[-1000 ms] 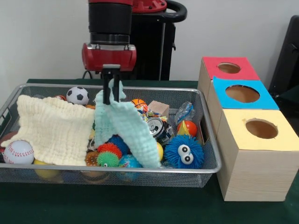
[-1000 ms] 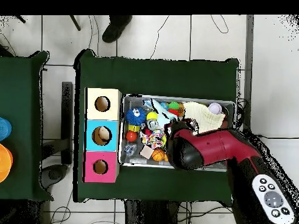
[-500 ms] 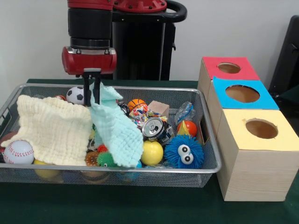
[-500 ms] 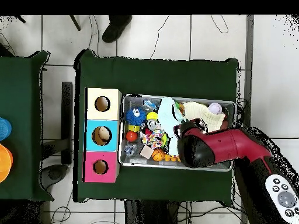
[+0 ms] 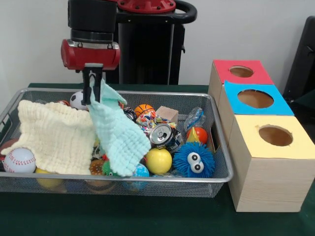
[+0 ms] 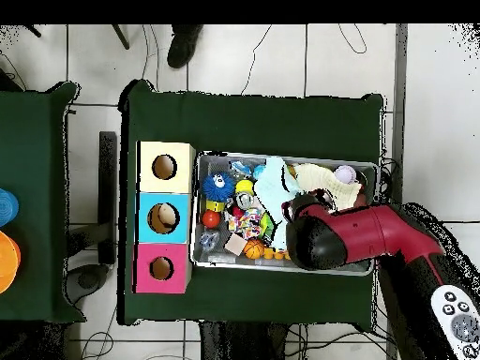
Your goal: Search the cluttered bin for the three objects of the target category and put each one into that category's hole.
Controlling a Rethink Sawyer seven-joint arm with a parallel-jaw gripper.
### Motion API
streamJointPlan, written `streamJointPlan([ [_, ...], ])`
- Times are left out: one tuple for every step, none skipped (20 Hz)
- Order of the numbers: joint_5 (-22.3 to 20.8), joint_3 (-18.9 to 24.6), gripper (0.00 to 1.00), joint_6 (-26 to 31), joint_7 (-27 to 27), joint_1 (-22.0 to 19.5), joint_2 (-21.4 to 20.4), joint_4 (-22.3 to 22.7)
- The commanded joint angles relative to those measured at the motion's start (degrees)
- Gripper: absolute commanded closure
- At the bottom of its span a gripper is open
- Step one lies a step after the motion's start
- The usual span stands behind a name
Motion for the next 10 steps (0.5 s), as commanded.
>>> streamJointPlan([
  [1.6,2.0,1.0,12.3,-17.4,-0.2,-9.2,3.3],
  [2.1,2.1,1.0,12.9,-17.7,-0.4,-10.3,3.8],
  [2.8,2.2,1.0,13.7,-18.3,-0.7,-11.8,4.5],
  [3.1,2.4,1.0,14.0,-18.6,-0.9,-12.7,4.9],
  [3.6,2.5,1.0,14.0,-19.1,-1.5,-13.8,5.7],
  [3.8,2.7,1.0,13.9,-19.3,-1.9,-14.4,6.2],
  [3.8,2.8,1.0,13.6,-19.3,-2.3,-15.0,7.0],
  [3.8,3.0,1.0,13.5,-19.3,-2.6,-15.5,7.5],
  [4.3,3.3,1.0,13.5,-19.6,-3.0,-16.5,8.3],
  [4.4,3.5,1.0,13.5,-19.7,-3.4,-17.0,8.8],
])
